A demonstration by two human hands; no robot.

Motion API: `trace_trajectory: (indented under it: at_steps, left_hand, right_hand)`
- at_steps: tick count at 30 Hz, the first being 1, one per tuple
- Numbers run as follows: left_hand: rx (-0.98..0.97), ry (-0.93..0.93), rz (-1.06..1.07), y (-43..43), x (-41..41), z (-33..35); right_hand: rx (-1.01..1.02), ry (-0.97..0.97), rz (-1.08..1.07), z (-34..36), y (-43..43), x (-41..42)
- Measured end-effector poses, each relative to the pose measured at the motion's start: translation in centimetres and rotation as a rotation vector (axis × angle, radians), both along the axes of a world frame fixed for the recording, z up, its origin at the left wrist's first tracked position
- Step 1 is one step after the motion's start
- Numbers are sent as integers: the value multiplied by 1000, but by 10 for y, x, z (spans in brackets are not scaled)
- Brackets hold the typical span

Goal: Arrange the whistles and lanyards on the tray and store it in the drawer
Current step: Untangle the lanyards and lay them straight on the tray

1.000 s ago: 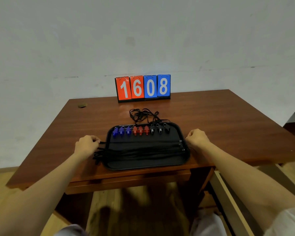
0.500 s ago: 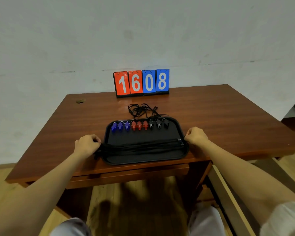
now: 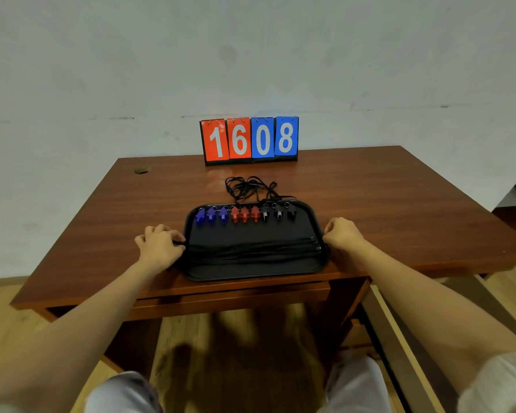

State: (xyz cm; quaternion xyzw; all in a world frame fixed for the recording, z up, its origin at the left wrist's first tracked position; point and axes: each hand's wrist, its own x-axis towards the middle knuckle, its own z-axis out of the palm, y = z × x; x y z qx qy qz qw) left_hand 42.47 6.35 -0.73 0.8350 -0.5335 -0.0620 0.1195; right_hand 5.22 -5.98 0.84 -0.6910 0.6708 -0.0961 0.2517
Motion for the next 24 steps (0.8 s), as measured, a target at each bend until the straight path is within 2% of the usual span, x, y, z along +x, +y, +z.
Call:
trace_trajectory:
  at_steps: [5,9,17,24]
  left_hand:
    - [-74,-80,-126,0,-14,-4]
    - [-88,-159,-264,-11,-36,-4]
    - [-101,-152,-405,-69,-77,5]
    - [-105,-117,-302,-153,-61,22]
  right_hand:
    - [-115,165,72,1,3,4]
    - [-269,288,250,2,5,17]
    - [-342,266,457,9,-21,67]
    - [-313,232,496,23,-93,123]
